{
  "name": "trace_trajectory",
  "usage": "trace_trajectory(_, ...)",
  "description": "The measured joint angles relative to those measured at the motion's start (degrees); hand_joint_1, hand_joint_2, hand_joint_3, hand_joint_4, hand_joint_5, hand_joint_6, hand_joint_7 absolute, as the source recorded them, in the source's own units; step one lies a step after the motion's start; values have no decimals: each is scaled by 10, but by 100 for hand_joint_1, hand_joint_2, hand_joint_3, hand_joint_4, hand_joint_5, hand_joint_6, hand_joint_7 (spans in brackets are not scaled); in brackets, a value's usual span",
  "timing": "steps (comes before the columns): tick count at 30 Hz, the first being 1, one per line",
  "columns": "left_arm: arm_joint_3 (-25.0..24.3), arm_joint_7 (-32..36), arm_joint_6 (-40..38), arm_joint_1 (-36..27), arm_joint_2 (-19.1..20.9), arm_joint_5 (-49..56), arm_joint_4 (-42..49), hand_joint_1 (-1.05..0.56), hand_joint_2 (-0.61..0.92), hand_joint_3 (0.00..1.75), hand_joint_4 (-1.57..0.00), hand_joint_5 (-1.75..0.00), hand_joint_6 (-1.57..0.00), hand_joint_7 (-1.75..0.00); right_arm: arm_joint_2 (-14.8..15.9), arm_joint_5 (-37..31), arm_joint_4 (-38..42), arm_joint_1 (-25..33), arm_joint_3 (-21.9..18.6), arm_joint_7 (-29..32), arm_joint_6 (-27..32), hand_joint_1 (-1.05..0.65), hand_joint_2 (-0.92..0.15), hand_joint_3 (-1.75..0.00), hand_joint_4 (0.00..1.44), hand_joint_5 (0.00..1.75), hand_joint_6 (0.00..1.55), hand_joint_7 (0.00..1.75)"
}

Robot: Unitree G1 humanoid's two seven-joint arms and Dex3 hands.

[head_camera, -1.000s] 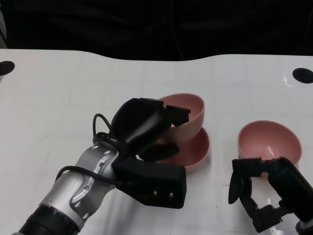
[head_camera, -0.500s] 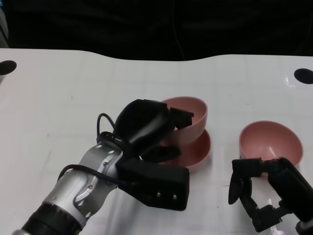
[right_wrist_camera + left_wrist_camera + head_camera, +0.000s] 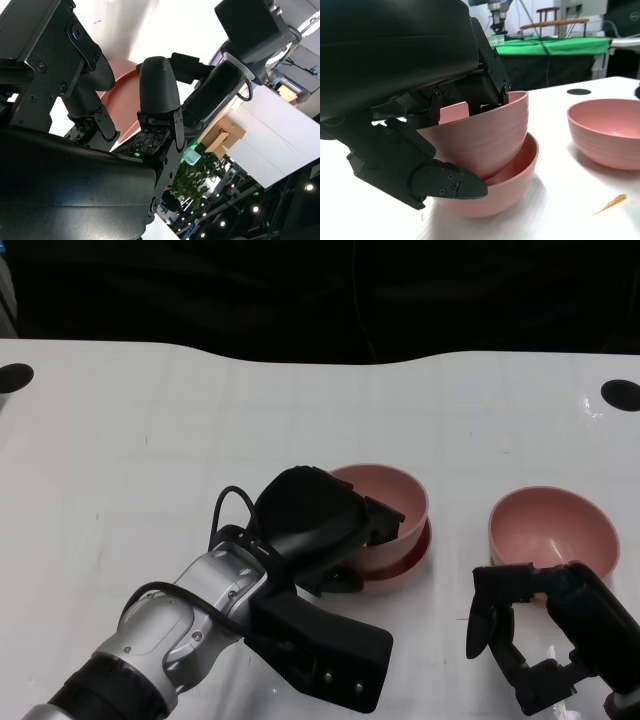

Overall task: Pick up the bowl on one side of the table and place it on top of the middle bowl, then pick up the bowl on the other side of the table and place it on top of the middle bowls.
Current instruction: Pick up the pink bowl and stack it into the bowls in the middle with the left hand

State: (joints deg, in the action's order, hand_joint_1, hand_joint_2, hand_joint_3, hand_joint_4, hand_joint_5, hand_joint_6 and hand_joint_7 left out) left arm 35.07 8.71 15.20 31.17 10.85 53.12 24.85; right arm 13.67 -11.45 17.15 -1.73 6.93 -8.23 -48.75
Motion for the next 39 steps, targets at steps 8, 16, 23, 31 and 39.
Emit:
trace_trajectory(8,0,-50,5,1,2,-19,-2,-56,92,37,-24,-34,-37,-4,0,5,-2,0,0,-9,4,26,-9,-171,95,170,90,139)
trace_trajectory(16,9,-81,-47,0,5,5,-29,-71,92,47,-1,-22,-16,0,0,16,-2,0,0,-18,4,29,-9,-172,97,164,93,141)
trace_trajectory(23,21,-99,-67,-1,11,25,-41,-74,92,51,0,-17,-15,0,0,17,-2,0,0,-19,4,30,-10,-171,97,158,93,141)
trace_trajectory(31,27,-107,-75,-12,15,30,-45,-76,92,55,0,-10,-9,0,0,22,-1,0,0,-22,4,32,-15,-165,97,135,92,141)
trace_trajectory(39,28,-136,-74,-20,22,21,-46,-76,92,59,0,-6,-3,0,0,21,3,0,0,-21,1,26,-12,-166,97,173,91,141)
